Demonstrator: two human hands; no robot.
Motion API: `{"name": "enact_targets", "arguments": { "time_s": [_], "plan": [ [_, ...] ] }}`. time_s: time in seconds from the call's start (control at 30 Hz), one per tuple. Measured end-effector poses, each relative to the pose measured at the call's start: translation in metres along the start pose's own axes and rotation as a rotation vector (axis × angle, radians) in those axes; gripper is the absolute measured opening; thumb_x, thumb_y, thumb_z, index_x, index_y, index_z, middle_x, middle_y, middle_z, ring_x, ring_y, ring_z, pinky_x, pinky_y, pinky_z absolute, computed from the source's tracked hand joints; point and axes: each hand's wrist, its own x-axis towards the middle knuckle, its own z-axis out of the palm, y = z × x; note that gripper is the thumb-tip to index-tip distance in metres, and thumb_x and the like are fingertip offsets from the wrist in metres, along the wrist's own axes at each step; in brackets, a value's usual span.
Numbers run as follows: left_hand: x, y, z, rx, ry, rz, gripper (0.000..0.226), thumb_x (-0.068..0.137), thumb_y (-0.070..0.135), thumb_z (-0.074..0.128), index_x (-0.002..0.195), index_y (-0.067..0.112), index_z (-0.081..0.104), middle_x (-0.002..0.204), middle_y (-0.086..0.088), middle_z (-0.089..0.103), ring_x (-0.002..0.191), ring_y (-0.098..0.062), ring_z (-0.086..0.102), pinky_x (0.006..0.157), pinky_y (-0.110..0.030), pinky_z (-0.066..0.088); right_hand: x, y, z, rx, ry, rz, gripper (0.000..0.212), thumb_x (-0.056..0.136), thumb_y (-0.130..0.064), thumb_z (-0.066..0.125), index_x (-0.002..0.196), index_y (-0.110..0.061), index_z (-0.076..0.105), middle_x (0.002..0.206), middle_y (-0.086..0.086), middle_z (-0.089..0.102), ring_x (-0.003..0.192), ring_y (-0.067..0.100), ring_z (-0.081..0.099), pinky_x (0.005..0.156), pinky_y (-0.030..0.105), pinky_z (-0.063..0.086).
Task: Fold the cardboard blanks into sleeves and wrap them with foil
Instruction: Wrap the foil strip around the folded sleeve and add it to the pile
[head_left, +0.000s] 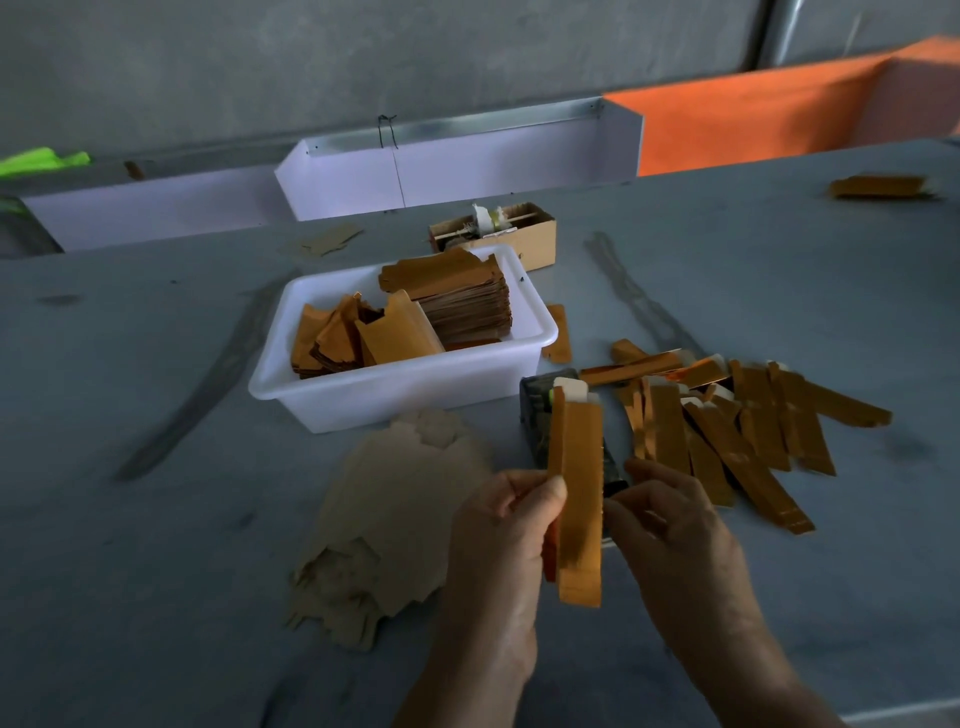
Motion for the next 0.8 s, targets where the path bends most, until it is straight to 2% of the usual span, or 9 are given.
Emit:
{"name": "enact_targets", "arguments": {
  "time_s": [0.07, 0.2, 0.3, 0.43, 0.57, 0.6, 0.7, 0.77, 0.8],
  "plan": [
    [-0.001, 0.001, 0.003, 0.088, -0.015, 0.033, 0.012, 0.087, 0.018, 0.065, 0.075, 0.018, 0.068, 0.062, 0.004, 0.064, 0.052, -0.002, 0.058, 0.044, -0.014, 0.041, -0.002, 0.0, 0.001, 0.0, 0.014, -0.008, 0.011, 0.082, -0.023, 0.068, 0.072, -0.02, 0.066, 0.126, -0.007, 0.051, 0.111, 0.015, 0.054, 0.084, 0.028, 0.047],
    [0.001, 0.002, 0.004, 0.362, -0.036, 0.118, 0.008, 0.089, 0.031, 0.062, 0.086, 0.025, 0.066, 0.083, 0.004, 0.067, 0.078, -0.013, 0.064, 0.067, -0.028, 0.052, -0.004, 0.0, 0.004, 0.021, 0.044, -0.023, 0.009, 0.082, -0.021, 0.068, 0.074, -0.018, 0.067, 0.12, -0.008, 0.053, 0.104, 0.011, 0.055, 0.071, 0.015, 0.041],
    [0.002, 0.004, 0.007, 0.619, -0.03, 0.233, 0.009, 0.091, 0.034, 0.056, 0.093, 0.028, 0.063, 0.083, 0.009, 0.06, 0.069, -0.002, 0.055, 0.053, -0.008, 0.039, -0.005, 0.0, 0.005, 0.019, 0.075, -0.047, 0.008, 0.081, -0.019, 0.068, 0.074, -0.016, 0.067, 0.11, -0.011, 0.053, 0.093, 0.006, 0.056, 0.066, 0.007, 0.037],
    [0.002, 0.009, 0.012, 0.755, -0.002, 0.285, 0.007, 0.093, 0.035, 0.054, 0.09, 0.03, 0.058, 0.077, 0.012, 0.056, 0.063, 0.002, 0.052, 0.053, -0.003, 0.037, -0.003, -0.002, 0.005, -0.067, 0.094, -0.114, 0.009, 0.082, -0.013, 0.068, 0.073, -0.012, 0.065, 0.101, -0.012, 0.051, 0.089, 0.008, 0.056, 0.061, 0.006, 0.037],
    [-0.001, 0.01, 0.015, 0.804, -0.012, 0.277, 0.01, 0.093, 0.033, 0.054, 0.083, 0.033, 0.054, 0.073, 0.013, 0.056, 0.064, 0.012, 0.054, 0.049, -0.007, 0.04, -0.002, -0.002, 0.004, -0.092, 0.084, -0.127, 0.011, 0.083, -0.006, 0.066, 0.073, -0.011, 0.064, 0.098, -0.008, 0.056, 0.087, 0.008, 0.057, 0.061, 0.006, 0.041],
    [-0.001, 0.01, 0.015, 0.811, -0.011, 0.274, 0.011, 0.093, 0.034, 0.054, 0.082, 0.034, 0.054, 0.074, 0.014, 0.055, 0.065, 0.009, 0.055, 0.049, -0.009, 0.041, -0.003, -0.001, 0.002, -0.078, 0.077, -0.128, 0.011, 0.083, -0.006, 0.066, 0.073, -0.012, 0.064, 0.099, -0.008, 0.056, 0.086, 0.007, 0.058, 0.06, 0.007, 0.043],
    [0.0, 0.013, 0.009, 0.637, -0.038, 0.157, 0.007, 0.091, 0.031, 0.058, 0.085, 0.028, 0.06, 0.08, 0.01, 0.062, 0.071, -0.005, 0.059, 0.054, -0.013, 0.043, -0.005, 0.001, -0.008, -0.008, 0.084, -0.108, 0.009, 0.084, -0.011, 0.064, 0.076, -0.016, 0.063, 0.106, -0.01, 0.053, 0.079, -0.003, 0.055, 0.055, 0.007, 0.042],
    [0.001, 0.016, 0.002, 0.451, -0.068, 0.061, 0.006, 0.089, 0.027, 0.062, 0.085, 0.023, 0.065, 0.082, 0.002, 0.068, 0.078, -0.02, 0.065, 0.065, -0.031, 0.053, -0.008, 0.001, -0.02, 0.033, 0.101, -0.097, 0.013, 0.085, -0.017, 0.062, 0.076, -0.025, 0.059, 0.101, -0.01, 0.055, 0.077, -0.004, 0.053, 0.054, 0.009, 0.038],
    [-0.001, 0.017, -0.001, 0.403, -0.072, 0.037, 0.007, 0.088, 0.025, 0.062, 0.082, 0.022, 0.066, 0.081, -0.002, 0.07, 0.078, -0.025, 0.066, 0.066, -0.037, 0.052, -0.009, 0.001, -0.026, 0.08, 0.09, -0.079, 0.015, 0.085, -0.018, 0.061, 0.074, -0.028, 0.059, 0.092, -0.01, 0.058, 0.075, 0.001, 0.056, 0.057, 0.012, 0.039]
  ]
}}
